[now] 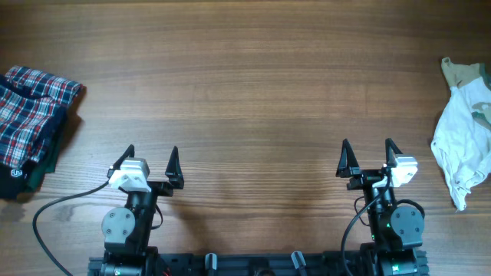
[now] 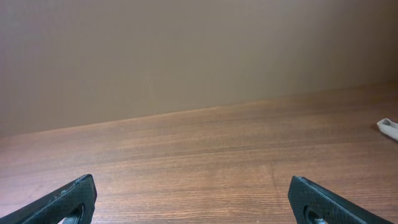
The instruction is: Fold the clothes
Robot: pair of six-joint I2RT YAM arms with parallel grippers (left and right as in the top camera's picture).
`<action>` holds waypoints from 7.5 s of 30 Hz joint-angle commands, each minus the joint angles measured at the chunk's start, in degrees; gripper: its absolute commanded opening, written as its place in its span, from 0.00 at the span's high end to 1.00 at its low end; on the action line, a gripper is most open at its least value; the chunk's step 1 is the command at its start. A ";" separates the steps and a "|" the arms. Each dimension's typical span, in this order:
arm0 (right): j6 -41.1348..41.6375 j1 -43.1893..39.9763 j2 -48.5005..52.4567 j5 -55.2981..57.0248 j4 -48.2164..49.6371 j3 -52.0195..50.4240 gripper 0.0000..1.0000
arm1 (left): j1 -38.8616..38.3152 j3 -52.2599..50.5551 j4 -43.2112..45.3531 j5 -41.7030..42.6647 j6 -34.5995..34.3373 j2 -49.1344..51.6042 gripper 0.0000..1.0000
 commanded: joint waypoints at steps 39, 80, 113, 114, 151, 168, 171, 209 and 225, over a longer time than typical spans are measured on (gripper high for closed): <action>-0.66 -0.24 -0.09 2.29 0.37 -0.04 0.00 | -0.26 -0.35 -0.17 -0.52 1.16 -0.42 0.00; 7.91 -51.84 91.62 -5.27 -52.41 75.12 0.05 | -0.26 -0.35 -0.17 -0.52 1.16 -0.42 0.00; 9.01 -61.94 106.84 -5.09 -41.64 62.90 0.96 | -0.26 -0.35 -0.17 -0.52 1.16 -0.42 0.00; 8.98 -61.94 106.47 -5.29 -41.81 62.99 0.96 | -0.26 -0.35 -0.17 -0.52 1.16 -0.42 0.00; -4.31 1.11 83.19 -10.03 -37.59 71.52 0.00 | -0.26 -0.35 -0.17 -0.52 1.16 -0.42 0.00; -4.02 3.87 90.84 -20.13 -36.70 71.52 0.00 | -0.33 20.37 -2.69 10.01 -10.91 18.45 0.00; -3.82 4.52 90.84 -20.11 -35.23 71.52 0.00 | -0.39 34.62 -11.06 16.04 -10.88 36.59 0.00; -4.48 4.50 97.61 -17.92 -32.17 71.52 0.00 | -38.58 53.70 -9.03 -17.00 -59.30 94.47 0.33; -4.48 4.50 97.61 -17.92 -32.20 71.52 0.00 | -38.40 53.70 -7.69 -17.68 -60.46 102.44 0.49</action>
